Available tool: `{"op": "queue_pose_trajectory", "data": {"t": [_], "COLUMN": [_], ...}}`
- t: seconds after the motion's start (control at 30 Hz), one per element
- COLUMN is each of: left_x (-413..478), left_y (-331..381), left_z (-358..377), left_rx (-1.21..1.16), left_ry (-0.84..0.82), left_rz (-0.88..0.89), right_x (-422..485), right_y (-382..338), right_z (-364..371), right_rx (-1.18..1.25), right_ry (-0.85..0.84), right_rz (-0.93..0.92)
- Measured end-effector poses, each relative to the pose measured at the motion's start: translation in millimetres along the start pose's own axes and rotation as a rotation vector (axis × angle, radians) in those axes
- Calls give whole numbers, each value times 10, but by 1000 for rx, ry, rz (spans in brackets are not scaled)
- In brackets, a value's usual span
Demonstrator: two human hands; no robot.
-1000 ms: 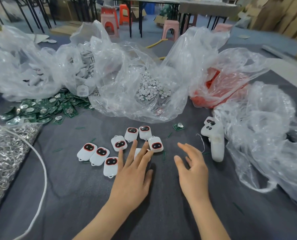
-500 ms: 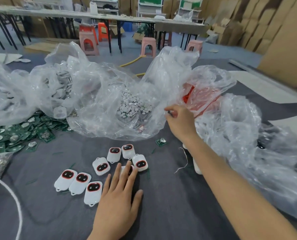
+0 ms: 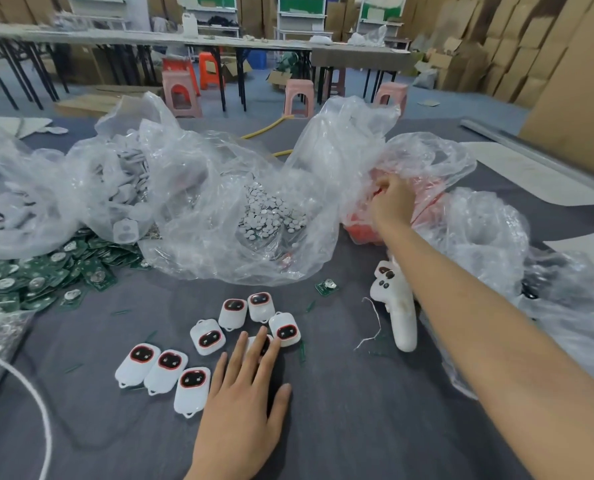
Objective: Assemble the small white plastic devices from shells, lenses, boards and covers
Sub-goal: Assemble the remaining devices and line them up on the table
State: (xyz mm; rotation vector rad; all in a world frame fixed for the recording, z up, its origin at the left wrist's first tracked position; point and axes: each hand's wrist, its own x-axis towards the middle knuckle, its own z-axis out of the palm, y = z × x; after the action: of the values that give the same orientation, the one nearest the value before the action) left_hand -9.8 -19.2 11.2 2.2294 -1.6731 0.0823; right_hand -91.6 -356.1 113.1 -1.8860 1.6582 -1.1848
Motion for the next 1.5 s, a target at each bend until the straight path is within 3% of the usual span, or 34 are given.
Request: {"op": "queue_pose_trajectory", "data": {"t": [0.13, 0.27, 0.4, 0.57, 0.87, 1.13, 1.27, 1.37, 1.5], "left_x": [-2, 24, 32, 54, 45, 22, 24, 40, 44], "left_y": [8, 25, 31, 29, 23, 13, -10, -5, -8], "left_z": [-1, -17, -35, -21, 25, 1, 28, 56, 74], "left_rx": [7, 10, 18, 12, -31, -91, -129, -103, -99], "left_ry": [13, 11, 15, 20, 19, 41, 85, 106, 108], "left_rz": [-4, -24, -24, -20, -32, -22, -11, 9, 7], "right_x": [182, 192, 251, 397, 396, 500, 693, 745, 565], "right_y": [195, 272, 180, 258, 286, 355, 628, 903, 1223], "right_z": [106, 268, 288, 272, 157, -238, -803, -1274, -1526], "right_rx": [-204, -244, -414, -405, -352, -51, -188, -465, -551], "right_ry": [-443, -522, -466, -429, -53, -36, -5, -193, -645], "right_rz": [145, 175, 122, 53, -14, -8, 77, 289, 487]}}
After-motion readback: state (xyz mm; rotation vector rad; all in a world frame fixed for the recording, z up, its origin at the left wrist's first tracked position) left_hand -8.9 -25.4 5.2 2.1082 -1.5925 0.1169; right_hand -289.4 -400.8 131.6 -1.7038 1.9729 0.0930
